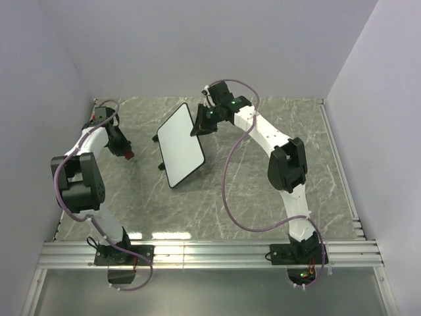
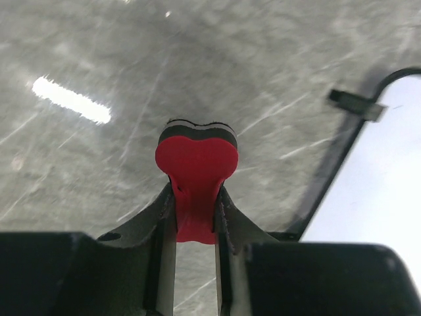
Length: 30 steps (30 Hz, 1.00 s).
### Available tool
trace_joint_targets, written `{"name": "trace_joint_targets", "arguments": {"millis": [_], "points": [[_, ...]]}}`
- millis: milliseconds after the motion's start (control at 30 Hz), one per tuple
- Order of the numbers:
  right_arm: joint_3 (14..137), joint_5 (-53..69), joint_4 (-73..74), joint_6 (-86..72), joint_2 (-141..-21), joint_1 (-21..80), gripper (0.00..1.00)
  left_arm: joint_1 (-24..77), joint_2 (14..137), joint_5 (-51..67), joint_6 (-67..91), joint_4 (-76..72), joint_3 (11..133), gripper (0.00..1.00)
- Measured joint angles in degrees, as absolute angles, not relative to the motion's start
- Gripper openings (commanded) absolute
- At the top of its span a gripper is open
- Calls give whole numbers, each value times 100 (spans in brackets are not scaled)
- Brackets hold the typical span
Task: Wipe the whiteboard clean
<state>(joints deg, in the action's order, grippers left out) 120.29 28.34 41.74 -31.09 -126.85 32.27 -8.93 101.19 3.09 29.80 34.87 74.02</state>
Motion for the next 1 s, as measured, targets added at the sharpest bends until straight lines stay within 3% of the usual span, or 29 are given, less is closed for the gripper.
{"name": "trace_joint_targets", "arguments": {"millis": [367,433,533,567,667,733,767,833,867,1000], "points": [[12499,2836,3927,-3544,-13122,3114,0,-919,10020,-113,3111,3540,6997,1],[12499,2860,3806,-3651,-13172,3074,0,-919,9953,-158,3133,3524,6818,6],[12573,2897,3732,-3741,-13255,3061,3,-919,9828,-211,3142,3535,6499,26],[12617,2899,3701,-3769,-13299,3061,8,-919,9795,-239,3142,3540,6410,41],[12626,2912,3660,-3791,-13325,3059,20,-919,9738,-309,3179,3531,6259,63],[12510,2888,3562,-3787,-13294,3063,29,-919,9708,-344,3210,3529,6211,71],[12433,2873,3529,-3771,-13286,3065,38,-919,9692,-360,3232,3531,6200,77],[12223,2851,3463,-3723,-13255,3072,48,-919,9644,-395,3242,3522,6195,83],[12143,2851,3459,-3712,-13249,3074,58,-919,9612,-401,3247,3520,6195,89],[11677,2762,3409,-3597,-13065,3076,77,-919,9478,-438,3267,3507,6193,97]]}}
